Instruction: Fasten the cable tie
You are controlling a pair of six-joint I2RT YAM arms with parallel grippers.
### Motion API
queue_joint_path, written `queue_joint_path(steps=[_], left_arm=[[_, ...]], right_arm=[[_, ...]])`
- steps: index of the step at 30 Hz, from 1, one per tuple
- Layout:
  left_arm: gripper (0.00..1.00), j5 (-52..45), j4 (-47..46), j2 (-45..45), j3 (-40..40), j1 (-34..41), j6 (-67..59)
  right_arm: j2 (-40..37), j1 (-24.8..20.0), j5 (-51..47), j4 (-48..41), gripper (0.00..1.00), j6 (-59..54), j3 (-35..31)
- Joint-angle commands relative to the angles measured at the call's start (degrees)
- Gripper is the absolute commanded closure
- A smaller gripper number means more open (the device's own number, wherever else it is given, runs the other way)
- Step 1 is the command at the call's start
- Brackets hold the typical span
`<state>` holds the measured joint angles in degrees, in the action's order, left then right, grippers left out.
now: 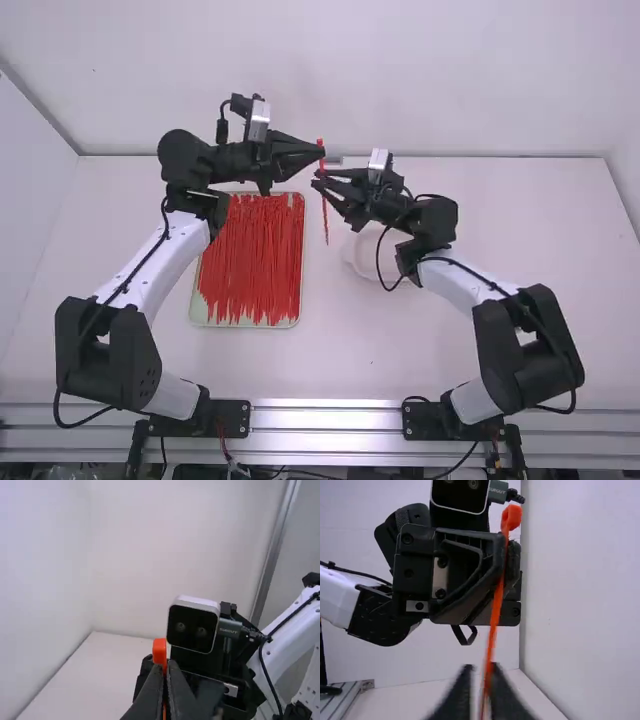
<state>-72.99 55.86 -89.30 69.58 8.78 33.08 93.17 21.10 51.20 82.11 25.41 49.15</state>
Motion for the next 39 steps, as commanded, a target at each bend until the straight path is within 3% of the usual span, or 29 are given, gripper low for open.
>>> queue_joint_path(steps=[1,2,3,8,12,16,21,23,30,39], left_arm=[[0.98,0.37,0.07,0.02,1.29,0.61,-1.18],[0.98,0.39,0.11,0.02,1.29,0.55,-1.18],[0.98,0.44,0.11,0.02,1.29,0.5,-1.18],[0.98,0.44,-0.13,0.02,1.29,0.39,-1.55],[0.98,1.6,-2.8,0.02,2.1,-0.83,-1.84],[0.98,3.87,-16.02,0.02,6.19,-0.57,-8.48],[0.98,7.98,-33.77,-0.07,13.84,-0.52,-14.88],[0.98,8.0,-36.54,-0.94,16.59,-0.52,-15.13],[0.98,5.92,-40.04,-8.22,26.23,-1.64,-11.61],[0.98,3.37,-40.17,-20.57,36.02,-4.09,7.23]], right_arm=[[0.22,-0.04,-0.31,0.24,0.5,0.11,1.57],[0.22,-0.07,-0.52,0.15,0.07,0.09,1.57],[0.22,-0.2,-0.5,0.09,0.01,0.11,1.57],[0.2,-2.71,-0.59,1.09,0.01,-1.75,1.57],[0.2,-4.39,5.31,2.21,0.01,-14.62,1.57],[0.2,-5.88,12.17,1.9,0.01,-22.91,1.57],[0.2,-7.43,11.78,1.51,0.01,-22.88,1.57],[0.2,-7.63,11.78,1.49,0.01,-23.17,1.57],[0.2,-7.61,12.26,1.25,0.02,-27.26,1.57],[0.2,-10.88,18.4,1.05,0.01,-31.36,1.57]])
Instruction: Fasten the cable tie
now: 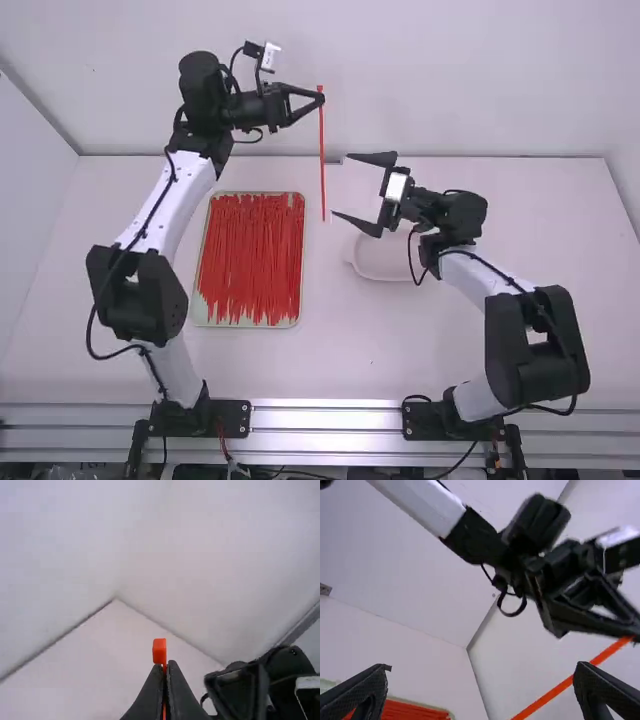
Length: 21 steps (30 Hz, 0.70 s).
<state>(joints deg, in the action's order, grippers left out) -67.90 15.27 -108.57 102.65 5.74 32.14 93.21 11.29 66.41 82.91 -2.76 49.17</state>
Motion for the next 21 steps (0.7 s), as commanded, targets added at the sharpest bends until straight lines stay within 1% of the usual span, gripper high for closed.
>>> queue_joint_path(steps=[1,3,5,9,10,11,13,18,21], left_arm=[[0.98,-1.75,0.42,-1.84,3.3,-1.27,9.57],[0.98,-1.7,0.37,-2.47,3.52,-2.05,12.24],[0.98,-1.7,0.28,-2.95,3.45,-2.93,16.39],[0.98,-1.97,-1.29,-3.56,3.48,-3.06,21.07],[0.98,-2.64,-1.81,-3.76,3.45,-3.28,21.64],[0.98,-2.86,-1.88,-3.78,3.45,-3.32,21.66],[0.98,-4.46,-3.21,-4.04,3.45,-2.71,22.14],[0.98,-4.55,-7.32,-4.61,3.45,-1.38,21.66],[0.97,-4.22,-11.32,-4.81,3.45,-1.03,22.47]], right_arm=[[0.15,-1.49,4.85,0.22,0.02,-5.88,1.53],[0.17,-2.45,9.07,-0.46,0.01,-12.9,1.49],[0.17,-3.43,13.53,-3.06,0.02,-24.65,1.49],[0.17,-4.42,14.8,-8.79,0.01,-39.1,1.49],[0.17,-4.61,14.73,-11.65,0.01,-44.78,1.49],[0.17,-4.61,14.73,-12.2,0.01,-45.97,1.49],[0.17,-4.59,14.75,-16.44,0.01,-55.17,1.49],[0.17,-3.52,14.69,-23.74,0.01,-69.79,1.49],[0.17,-2.29,14.58,-25.46,0.02,-76.22,1.49]])
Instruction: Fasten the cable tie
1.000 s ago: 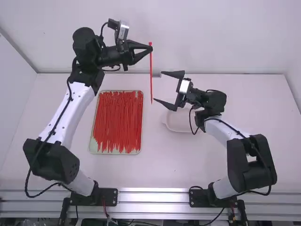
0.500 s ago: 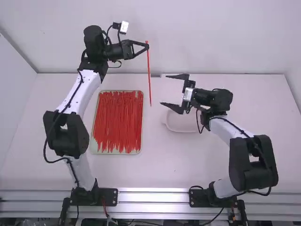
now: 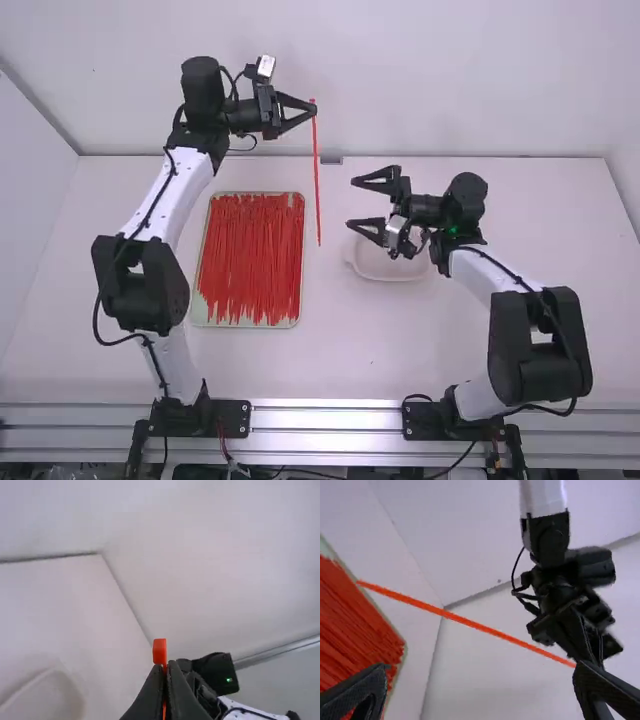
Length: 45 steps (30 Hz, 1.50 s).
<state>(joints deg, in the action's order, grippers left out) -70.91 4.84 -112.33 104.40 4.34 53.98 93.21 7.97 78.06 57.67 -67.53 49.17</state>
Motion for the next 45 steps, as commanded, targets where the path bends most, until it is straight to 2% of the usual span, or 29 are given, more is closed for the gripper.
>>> queue_joint_path(steps=[1,6,13,18,25,29,30,32,34,37,41,45], left_arm=[[0.97,-0.79,-1.92,-1.05,1.66,0.72,0.66],[0.97,-0.22,-5.99,-1.05,0.44,1.73,0.7],[0.98,0.02,-4.39,-1.05,-4.31,1.33,7.13],[0.98,1.31,3.23,-1.05,-8.94,1.64,13.35],[0.97,0.48,19.37,-1.05,-14.8,1.27,23.21],[0.98,0.44,21.09,-1.05,-15.72,1.44,23.76],[0.98,0.33,21.16,-1.05,-15.72,1.46,23.54],[0.98,-0.15,21.18,-1.05,-15.72,1.68,23.61],[0.98,-0.17,21.16,-1.05,-15.72,1.68,23.5],[0.97,-0.17,21.14,-1.05,-15.72,1.68,22.82],[0.98,-0.24,18.99,-1.05,-15.72,1.68,19.98],[0.98,-1.25,15.21,-1.05,-15.72,1.68,17.09]], right_arm=[[0.17,1.29,2.95,-0.22,0.01,-12.02,1.49],[0.17,3.67,2.91,0.17,0.01,-15.76,1.49],[0.17,6.47,2.93,0.17,0.01,-17.64,1.49],[0.17,7.21,2.93,0.35,0.02,-18.47,1.49],[0.17,7.15,3.41,0.13,0.0,-17.77,1.49],[0.17,7.08,5.03,0.13,0.14,-17.62,1.49],[0.17,7.17,5.11,0.24,0.26,-16.81,1.49],[0.17,7.52,5.07,0.22,0.37,-16.28,1.49],[0.17,7.45,5.09,0.17,0.39,-16.33,1.49],[0.17,7.3,5.73,0.13,0.46,-16.31,1.49],[0.17,7.52,7.3,0.13,0.64,-16.28,1.49],[0.17,7.04,7.54,0.13,0.65,-16.31,1.49]])
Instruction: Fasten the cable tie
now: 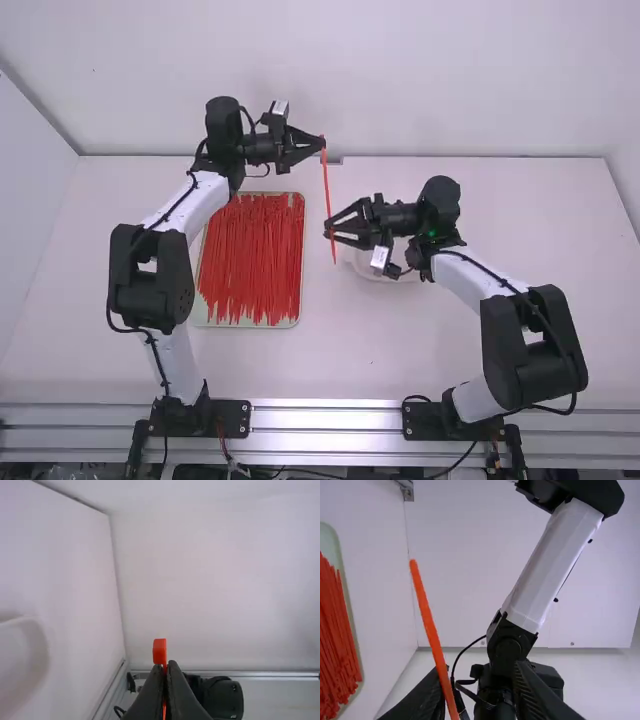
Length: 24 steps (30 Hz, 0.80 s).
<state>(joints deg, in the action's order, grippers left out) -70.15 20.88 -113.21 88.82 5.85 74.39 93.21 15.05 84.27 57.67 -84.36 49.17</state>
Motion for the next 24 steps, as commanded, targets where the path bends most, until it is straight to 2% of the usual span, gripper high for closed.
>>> queue_joint_path(steps=[1,7,13,15,16,17,24], left_arm=[[0.98,-2.14,-1.18,-0.17,-0.13,0.17,-3.52],[0.97,-2.49,-1.57,-0.17,-0.24,1.01,-4.44],[0.97,-2.51,-1.53,-0.17,-0.24,1.03,-4.81],[0.97,-2.49,-1.53,-0.17,-0.24,1.03,-4.81],[0.98,-2.54,-1.51,-0.17,-0.24,1.01,-4.83],[0.98,-2.67,-1.29,-0.17,-0.24,1.01,-4.9],[0.98,-2.91,-1.31,-0.17,-0.24,1.66,-6.56]], right_arm=[[0.17,-0.04,1.29,0.13,0.65,0.55,1.49],[0.17,-0.04,1.25,0.13,0.64,0.55,1.49],[0.17,-0.07,1.44,0.11,0.69,1.03,1.49],[0.17,-0.02,1.38,0.17,0.8,2.1,1.49],[0.17,0.0,1.42,0.11,0.92,2.1,1.49],[0.17,0.0,1.42,0.09,1.0,2.58,1.49],[0.17,-0.04,0.79,0.39,1.0,4.83,1.51]])
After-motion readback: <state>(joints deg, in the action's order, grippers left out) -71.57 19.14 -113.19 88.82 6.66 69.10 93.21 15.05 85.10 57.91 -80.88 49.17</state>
